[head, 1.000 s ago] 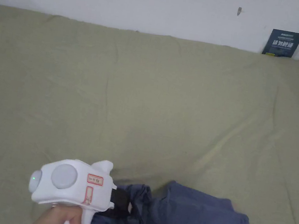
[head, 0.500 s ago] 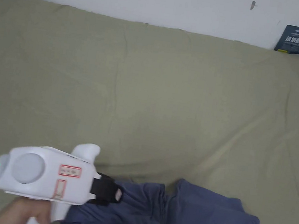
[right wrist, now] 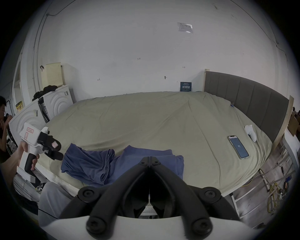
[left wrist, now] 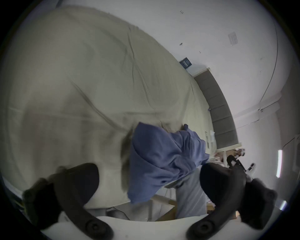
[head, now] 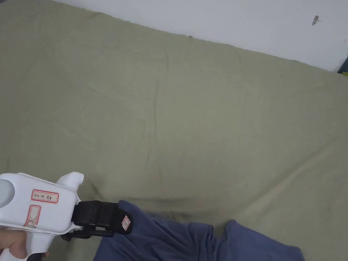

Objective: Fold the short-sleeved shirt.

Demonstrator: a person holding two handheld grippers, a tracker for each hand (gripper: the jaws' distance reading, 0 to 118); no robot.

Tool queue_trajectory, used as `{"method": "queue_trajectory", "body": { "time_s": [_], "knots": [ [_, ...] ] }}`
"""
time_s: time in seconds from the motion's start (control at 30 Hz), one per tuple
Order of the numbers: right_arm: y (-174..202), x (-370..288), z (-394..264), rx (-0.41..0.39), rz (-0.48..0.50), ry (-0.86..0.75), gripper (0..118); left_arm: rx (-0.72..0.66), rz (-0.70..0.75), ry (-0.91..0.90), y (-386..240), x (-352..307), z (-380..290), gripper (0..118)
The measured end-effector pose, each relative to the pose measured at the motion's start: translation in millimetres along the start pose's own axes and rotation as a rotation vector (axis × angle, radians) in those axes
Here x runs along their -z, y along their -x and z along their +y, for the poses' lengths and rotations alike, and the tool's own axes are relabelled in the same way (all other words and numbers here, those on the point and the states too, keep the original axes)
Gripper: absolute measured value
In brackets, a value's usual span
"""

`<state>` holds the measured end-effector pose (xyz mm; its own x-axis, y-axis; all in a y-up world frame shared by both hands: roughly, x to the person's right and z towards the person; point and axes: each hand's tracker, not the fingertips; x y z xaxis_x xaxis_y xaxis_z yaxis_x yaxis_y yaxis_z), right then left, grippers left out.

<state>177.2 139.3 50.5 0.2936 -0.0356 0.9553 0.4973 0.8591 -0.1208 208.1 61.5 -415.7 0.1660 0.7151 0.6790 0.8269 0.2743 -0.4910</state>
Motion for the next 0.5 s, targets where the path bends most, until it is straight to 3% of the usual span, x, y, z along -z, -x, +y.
{"method": "queue_trajectory", "body": {
  "time_s": [0.17,0.2,0.23,0.3,0.37,0.4,0.43,0.5],
  "knots": [
    [-5,-2,0,-0.009,-0.027,0.006,1,0.005,-0.132,0.038,5,36,-7,112],
    [-6,-3,0,-0.008,-0.030,0.008,1,0.007,-0.179,0.038,25,41,2,108],
    [-7,-4,0,-0.004,-0.034,0.007,1,-0.020,-0.246,0.057,33,47,5,87],
    [-8,-5,0,0.004,-0.037,0.006,1,-0.058,-0.221,0.082,40,56,5,10],
    [-9,-7,-1,0.008,-0.038,0.003,1,0.004,-0.061,0.078,32,58,-1,11],
    [-10,-8,-2,0.008,-0.038,0.002,1,-0.019,-0.086,0.062,40,54,-3,11],
    [-10,-9,-1,0.008,-0.036,0.001,1,-0.201,-0.278,0.102,36,51,-8,10],
    [-11,-12,-1,0.005,-0.035,-0.006,1,-0.167,-0.231,0.037,35,29,-6,10]
  ]
}}
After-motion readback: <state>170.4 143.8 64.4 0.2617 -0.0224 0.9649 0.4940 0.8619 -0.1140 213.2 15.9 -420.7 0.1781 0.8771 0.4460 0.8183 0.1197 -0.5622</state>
